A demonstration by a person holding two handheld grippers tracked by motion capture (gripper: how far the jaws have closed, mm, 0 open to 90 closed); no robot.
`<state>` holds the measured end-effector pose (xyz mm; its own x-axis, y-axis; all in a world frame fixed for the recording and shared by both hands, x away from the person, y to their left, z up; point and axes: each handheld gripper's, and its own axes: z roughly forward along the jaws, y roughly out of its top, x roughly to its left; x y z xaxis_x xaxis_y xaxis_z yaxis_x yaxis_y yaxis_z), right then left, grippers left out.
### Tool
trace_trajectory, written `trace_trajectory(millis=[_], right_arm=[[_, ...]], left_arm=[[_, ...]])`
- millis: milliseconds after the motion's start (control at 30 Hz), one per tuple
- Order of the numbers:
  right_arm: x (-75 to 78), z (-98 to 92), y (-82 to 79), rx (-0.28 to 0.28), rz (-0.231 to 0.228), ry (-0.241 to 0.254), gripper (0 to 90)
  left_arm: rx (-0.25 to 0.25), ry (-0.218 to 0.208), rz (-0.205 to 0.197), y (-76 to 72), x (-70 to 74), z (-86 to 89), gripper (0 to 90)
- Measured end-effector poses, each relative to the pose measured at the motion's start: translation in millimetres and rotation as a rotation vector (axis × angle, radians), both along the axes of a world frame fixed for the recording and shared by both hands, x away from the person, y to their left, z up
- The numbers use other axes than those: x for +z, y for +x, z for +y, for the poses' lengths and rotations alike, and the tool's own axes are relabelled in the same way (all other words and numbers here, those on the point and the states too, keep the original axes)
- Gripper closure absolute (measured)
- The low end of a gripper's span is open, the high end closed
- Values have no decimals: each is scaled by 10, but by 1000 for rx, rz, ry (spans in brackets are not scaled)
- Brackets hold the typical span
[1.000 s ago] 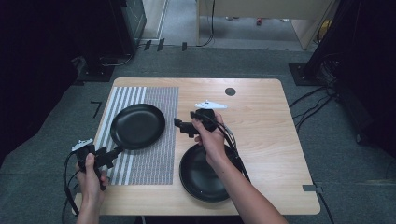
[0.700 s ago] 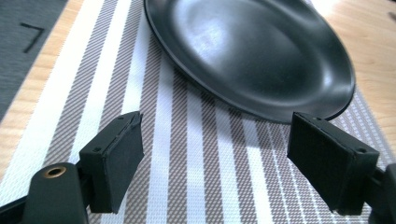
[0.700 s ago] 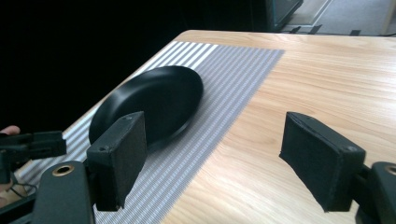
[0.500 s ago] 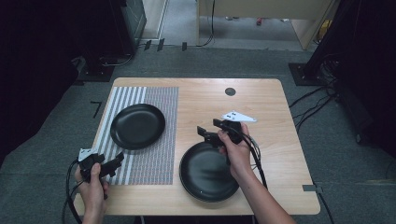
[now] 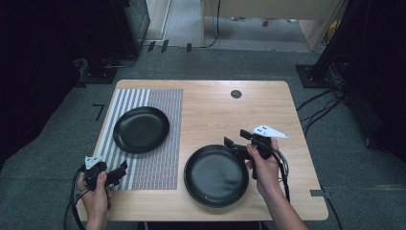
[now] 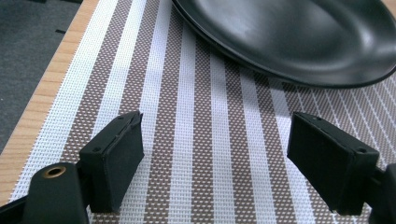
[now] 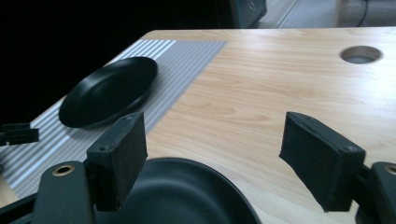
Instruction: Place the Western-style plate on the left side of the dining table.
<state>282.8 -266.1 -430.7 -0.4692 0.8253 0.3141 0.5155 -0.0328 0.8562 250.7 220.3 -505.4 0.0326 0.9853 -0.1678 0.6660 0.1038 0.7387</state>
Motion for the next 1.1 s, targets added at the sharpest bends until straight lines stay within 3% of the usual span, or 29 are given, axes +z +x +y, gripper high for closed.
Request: trace_trajectory(millis=[700,1100], right_arm=[[-315,-826,-251,-187,27,-44,224],[-459,-1279,-406,-300,39,-65,224]], left_arm=[[-2,69,5,-77,-70,-1,174],[2,78,-6,-126,-60,40,170]])
